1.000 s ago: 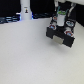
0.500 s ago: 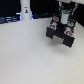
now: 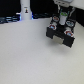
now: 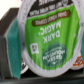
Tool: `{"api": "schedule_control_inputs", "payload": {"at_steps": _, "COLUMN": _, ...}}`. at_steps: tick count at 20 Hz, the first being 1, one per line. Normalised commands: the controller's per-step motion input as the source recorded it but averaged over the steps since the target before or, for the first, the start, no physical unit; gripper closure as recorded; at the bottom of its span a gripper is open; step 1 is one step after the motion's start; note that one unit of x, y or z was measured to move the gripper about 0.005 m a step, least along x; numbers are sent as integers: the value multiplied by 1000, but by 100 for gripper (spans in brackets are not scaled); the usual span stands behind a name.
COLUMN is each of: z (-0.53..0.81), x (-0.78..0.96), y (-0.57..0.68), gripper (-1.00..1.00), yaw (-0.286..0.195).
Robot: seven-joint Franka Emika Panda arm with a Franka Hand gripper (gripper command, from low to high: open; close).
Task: Open the kcup holder, insert the kcup into the holder, and close the kcup holder
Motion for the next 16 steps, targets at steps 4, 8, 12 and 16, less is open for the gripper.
{"api": "schedule_control_inputs", "payload": {"at_steps": 4, "z": -183, "x": -12, "y": -36, "gripper": 100, "yaw": 14}}
{"api": "schedule_control_inputs", "payload": {"at_steps": 8, "z": -220, "x": -18, "y": -21, "gripper": 100, "yaw": 6}}
{"api": "schedule_control_inputs", "payload": {"at_steps": 12, "z": -179, "x": 3, "y": -21, "gripper": 100, "yaw": -4}}
{"api": "schedule_control_inputs", "payload": {"at_steps": 16, "z": -273, "x": -5, "y": -42, "gripper": 100, "yaw": 0}}
